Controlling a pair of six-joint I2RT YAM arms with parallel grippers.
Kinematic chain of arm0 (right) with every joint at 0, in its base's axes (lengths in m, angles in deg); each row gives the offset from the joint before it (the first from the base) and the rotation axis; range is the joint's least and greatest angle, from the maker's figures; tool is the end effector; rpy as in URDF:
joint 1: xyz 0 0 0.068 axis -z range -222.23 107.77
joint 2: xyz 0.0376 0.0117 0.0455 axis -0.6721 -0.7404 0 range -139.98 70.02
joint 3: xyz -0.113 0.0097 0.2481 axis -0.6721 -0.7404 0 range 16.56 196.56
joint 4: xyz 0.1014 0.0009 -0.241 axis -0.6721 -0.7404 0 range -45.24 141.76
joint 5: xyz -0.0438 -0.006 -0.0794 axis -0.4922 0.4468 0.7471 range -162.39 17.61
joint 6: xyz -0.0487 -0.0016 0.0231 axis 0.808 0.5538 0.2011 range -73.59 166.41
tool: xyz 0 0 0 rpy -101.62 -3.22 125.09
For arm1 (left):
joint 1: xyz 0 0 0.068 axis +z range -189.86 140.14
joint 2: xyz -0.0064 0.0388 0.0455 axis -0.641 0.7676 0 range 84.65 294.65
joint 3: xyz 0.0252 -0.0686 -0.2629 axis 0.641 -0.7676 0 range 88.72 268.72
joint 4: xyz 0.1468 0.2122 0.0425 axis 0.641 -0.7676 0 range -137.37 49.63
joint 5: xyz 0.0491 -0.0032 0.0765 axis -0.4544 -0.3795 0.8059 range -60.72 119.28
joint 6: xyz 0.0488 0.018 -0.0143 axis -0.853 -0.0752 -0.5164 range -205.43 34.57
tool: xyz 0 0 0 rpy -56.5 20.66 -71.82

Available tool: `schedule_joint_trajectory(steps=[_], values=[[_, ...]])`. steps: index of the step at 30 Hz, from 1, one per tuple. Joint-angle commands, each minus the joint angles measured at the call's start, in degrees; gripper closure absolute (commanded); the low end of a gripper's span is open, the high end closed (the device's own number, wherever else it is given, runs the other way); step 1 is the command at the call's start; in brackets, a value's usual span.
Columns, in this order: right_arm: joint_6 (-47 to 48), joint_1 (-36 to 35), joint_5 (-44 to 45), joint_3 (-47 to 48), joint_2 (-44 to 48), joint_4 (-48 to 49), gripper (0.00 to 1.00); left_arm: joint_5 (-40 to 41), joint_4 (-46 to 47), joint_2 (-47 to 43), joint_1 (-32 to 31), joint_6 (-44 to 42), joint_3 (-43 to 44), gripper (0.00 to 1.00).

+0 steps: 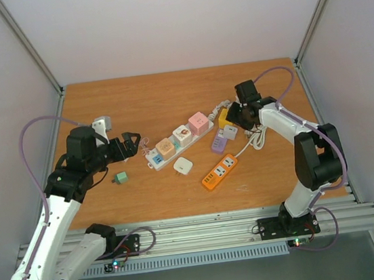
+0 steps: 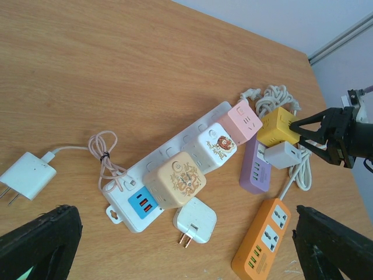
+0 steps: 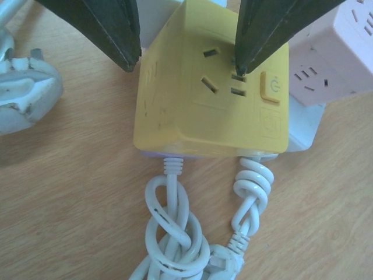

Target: Insert the plug

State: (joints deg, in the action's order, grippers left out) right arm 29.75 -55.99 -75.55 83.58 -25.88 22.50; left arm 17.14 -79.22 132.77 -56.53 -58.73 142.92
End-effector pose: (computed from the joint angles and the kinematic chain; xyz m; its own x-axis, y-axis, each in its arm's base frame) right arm 0.3379 0.0849 0.2172 -0.8665 0.0826 -0.4923 -0.0180 0.9804 0.1962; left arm 0.1631 -0.0568 0.3369 -0.6653 -0.2594 -0.7001 0.1688 0.8611 -0.4795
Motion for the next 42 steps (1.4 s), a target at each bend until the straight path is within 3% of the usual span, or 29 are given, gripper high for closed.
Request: schedule_joint_trajectory(steps=[1, 11, 19, 23, 28, 33, 37, 42], values=[[-0.50, 0.40, -0.88, -3.24, -2.26, -2.28, 0.55, -0.26, 2.23, 0.11, 0.28, -0.42, -0.27, 0.01], [-5.52, 0.91, -1.65, -14.27, -3.05, 0.96, 0.62, -0.95, 2.16, 0.18, 0.31, -0.16, -0.32, 0.01], [-8.02, 2.13, -4.37, -17.39, -3.76, 4.97, 0.69, -1.72, 1.94, 0.31, 0.31, 0.02, -0.32, 0.01], [-3.16, 2.15, -3.05, -13.18, -0.32, 3.92, 0.63, -2.24, 1.94, 0.55, 0.31, 0.11, -0.25, 0.00], [5.26, 2.07, -2.03, -1.90, 1.74, -3.99, 0.48, -3.33, 2.12, 1.17, 0.25, 0.02, 0.28, 0.01], [9.40, 1.17, 0.07, 1.79, 5.02, -9.89, 0.36, -7.34, 2.77, 1.96, 0.23, -0.15, -0.11, 0.01], [10.91, -4.04, 5.37, 1.47, 9.20, -13.41, 0.32, -9.88, 3.13, 3.84, -0.11, -0.01, -0.32, 0.01], [12.03, -16.79, 12.34, 1.94, 10.85, -16.84, 0.32, -6.51, 2.92, 4.20, -0.22, 0.96, 0.12, 0.01]])
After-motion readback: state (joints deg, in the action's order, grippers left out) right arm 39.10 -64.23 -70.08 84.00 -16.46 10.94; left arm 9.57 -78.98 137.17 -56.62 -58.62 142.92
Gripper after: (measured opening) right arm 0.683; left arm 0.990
